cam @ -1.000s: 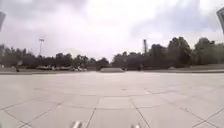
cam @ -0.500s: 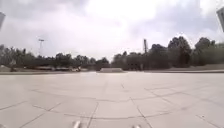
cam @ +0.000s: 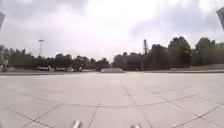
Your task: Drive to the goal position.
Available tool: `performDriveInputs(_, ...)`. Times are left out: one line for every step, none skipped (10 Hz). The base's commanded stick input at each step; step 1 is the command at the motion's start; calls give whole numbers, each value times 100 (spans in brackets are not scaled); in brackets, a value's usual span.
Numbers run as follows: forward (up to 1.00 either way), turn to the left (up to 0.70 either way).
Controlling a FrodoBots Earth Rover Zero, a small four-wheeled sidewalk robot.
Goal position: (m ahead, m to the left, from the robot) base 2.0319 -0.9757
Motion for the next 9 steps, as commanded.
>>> performDriveInputs(70,0)
performDriveInputs(70,0)
performDriveInputs(70,0)
performDriveInputs(70,0)
performDriveInputs(70,0)
performDriveInputs(70,0)
performDriveInputs(70,0)
performDriveInputs(70,0)
performDriveInputs(70,0)
